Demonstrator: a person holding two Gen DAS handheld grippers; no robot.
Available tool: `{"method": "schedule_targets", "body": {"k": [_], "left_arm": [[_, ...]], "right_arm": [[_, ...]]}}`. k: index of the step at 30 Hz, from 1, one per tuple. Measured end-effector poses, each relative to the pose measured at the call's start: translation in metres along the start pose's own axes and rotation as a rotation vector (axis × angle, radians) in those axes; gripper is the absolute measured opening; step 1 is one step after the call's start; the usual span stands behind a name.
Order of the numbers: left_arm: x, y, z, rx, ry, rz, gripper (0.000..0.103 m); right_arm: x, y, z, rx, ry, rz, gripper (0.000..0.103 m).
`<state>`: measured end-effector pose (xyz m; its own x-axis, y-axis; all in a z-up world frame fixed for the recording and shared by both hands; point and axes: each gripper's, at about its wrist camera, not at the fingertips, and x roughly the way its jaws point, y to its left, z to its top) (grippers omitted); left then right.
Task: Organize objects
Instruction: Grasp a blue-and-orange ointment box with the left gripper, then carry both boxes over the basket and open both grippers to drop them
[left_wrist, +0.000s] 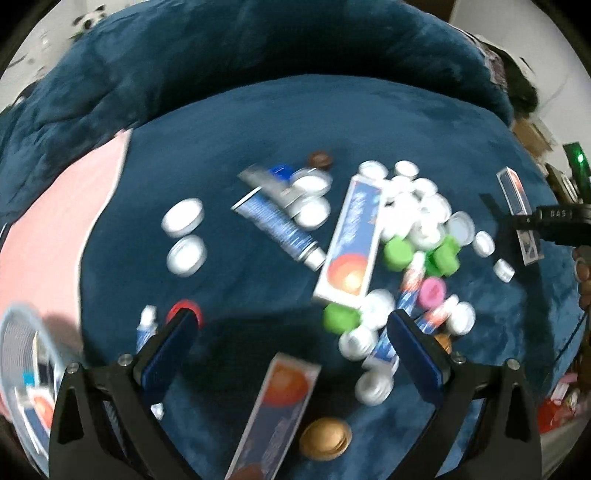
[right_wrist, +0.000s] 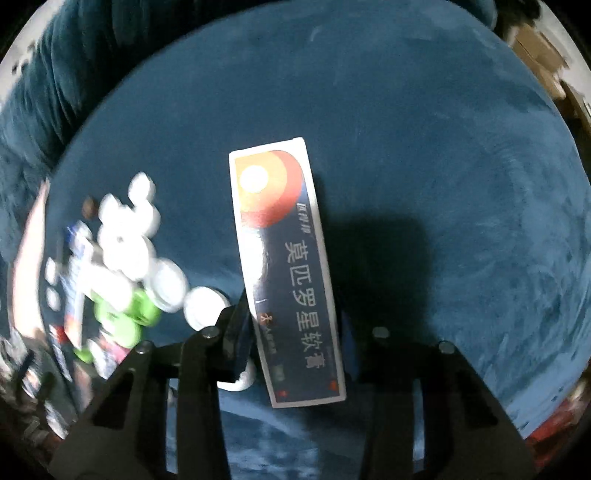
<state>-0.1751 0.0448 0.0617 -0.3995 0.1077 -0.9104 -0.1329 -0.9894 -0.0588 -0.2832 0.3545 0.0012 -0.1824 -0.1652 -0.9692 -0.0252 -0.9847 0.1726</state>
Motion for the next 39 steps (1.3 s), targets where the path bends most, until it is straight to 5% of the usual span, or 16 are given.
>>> {"method": "schedule_targets", "body": {"k": [11,13,14,15,16,28,39], "left_arm": [[0.073,-0.049,0.047,0.237,0.059,0.034,0.089],[0.083,-0.049,0.049,0.246,0.079,0.021,0.081],[0.088,-0.049,0.049,0.247,0.084,0.021,0.069],[0.087,-0.049,0.049,0.248,0.073,0.013,0.045],[0.087,-0.048,0.050,0.237,0.072,-0.006,0.040],[-0.005,-0.009,0.030,0.063,-0.070,-0.119,0.039],[-0.086,0.095,-0.027,-0.159,-0.152,0.009,0.039]], "right_arm": [[-0.022,0.025,-0.005,-0.046,-0.045,0.072,0.041],[-0.022,0.032,-0.011,-0.058,-0.051,0.073,0.041],[-0.023,0.034,-0.011,-0.065,-0.055,0.076,0.041],[-0.027,0.036,-0.010,-0.068,-0.056,0.079,0.041],[-0.027,0.039,-0.012,-0.071,-0.057,0.082,0.041],[-0.041,0.067,-0.024,-0.112,-0.064,0.140,0.041],[-0.048,0.184,-0.068,-0.306,-0.023,0.272,0.041]]}}
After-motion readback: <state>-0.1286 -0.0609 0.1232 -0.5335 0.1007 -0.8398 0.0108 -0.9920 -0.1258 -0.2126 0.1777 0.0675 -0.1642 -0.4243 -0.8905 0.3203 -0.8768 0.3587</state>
